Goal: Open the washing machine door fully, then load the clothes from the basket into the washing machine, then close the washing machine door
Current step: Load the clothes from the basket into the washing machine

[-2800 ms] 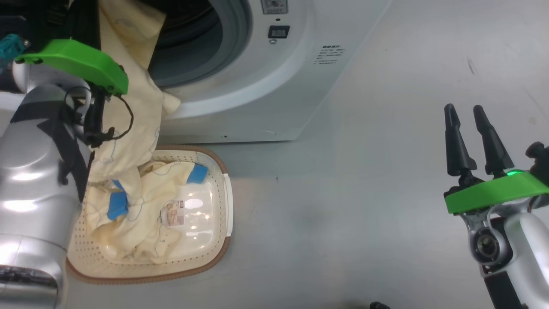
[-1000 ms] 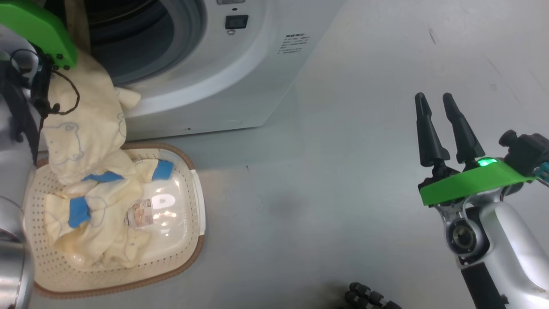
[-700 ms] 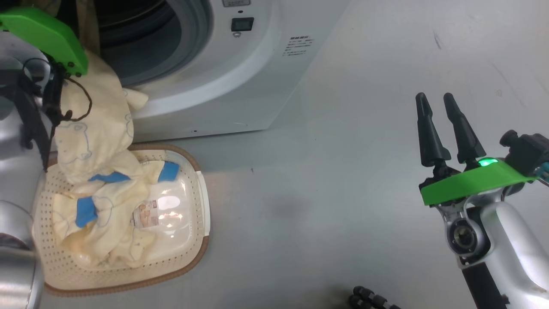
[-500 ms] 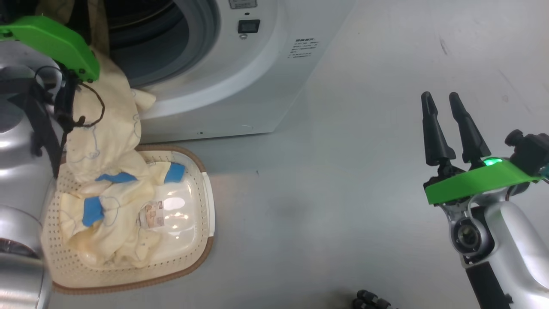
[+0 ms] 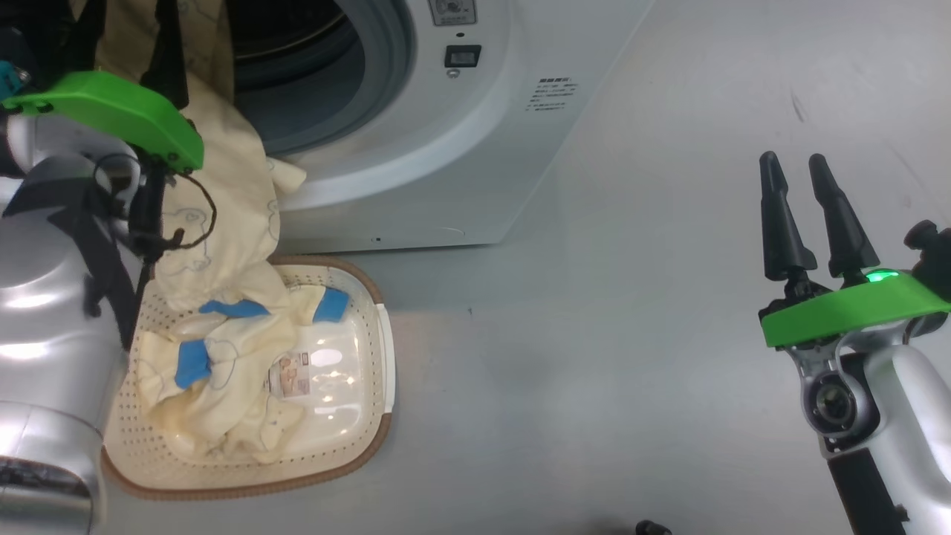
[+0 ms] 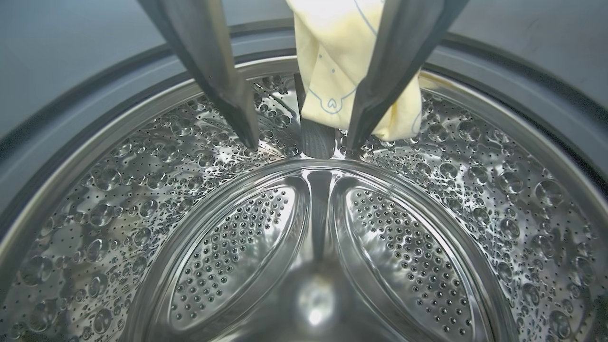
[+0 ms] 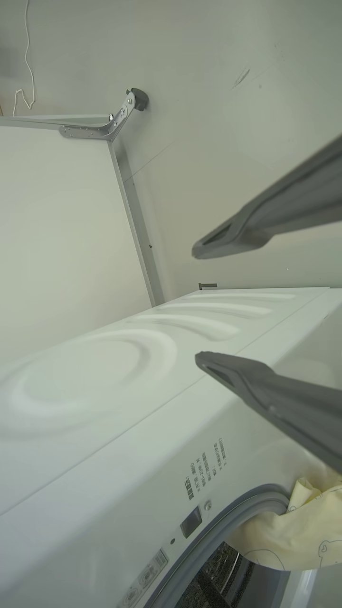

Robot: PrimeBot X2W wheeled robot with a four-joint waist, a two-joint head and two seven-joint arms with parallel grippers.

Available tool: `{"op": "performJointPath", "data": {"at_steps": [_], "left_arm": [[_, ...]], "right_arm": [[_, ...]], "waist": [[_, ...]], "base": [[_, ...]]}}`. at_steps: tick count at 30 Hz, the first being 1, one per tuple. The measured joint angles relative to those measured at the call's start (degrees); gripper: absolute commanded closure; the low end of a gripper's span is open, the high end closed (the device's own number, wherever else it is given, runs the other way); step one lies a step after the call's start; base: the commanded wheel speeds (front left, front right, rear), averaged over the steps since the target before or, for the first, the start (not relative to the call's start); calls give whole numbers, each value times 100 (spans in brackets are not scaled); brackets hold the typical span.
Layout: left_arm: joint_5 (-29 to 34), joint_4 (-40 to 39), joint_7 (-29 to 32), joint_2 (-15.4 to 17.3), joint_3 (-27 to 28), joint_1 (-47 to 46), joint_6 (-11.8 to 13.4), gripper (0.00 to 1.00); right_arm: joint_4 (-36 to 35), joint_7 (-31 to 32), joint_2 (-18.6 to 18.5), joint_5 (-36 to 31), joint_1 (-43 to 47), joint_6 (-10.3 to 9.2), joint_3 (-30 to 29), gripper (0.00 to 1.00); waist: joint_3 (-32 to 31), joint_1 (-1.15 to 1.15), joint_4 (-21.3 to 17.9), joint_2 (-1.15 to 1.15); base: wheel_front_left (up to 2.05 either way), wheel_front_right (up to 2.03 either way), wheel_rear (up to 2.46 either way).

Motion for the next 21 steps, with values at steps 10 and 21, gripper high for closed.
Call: {"op": "performJointPath", "data": {"at_steps": [10,21], "left_arm": [[543,-755,0,-159,509,765,0,0],[906,-1512,0,-349,869,1939,0,0]], "right_arm": [[20,0,-78,-35,8,0,-79,0],[80,0,-241,-36,257,0,-214,0]], "waist": [[-225,0,186,0],[-611,0,426,0]], "base": [[0,0,0],[0,0,0]]}}
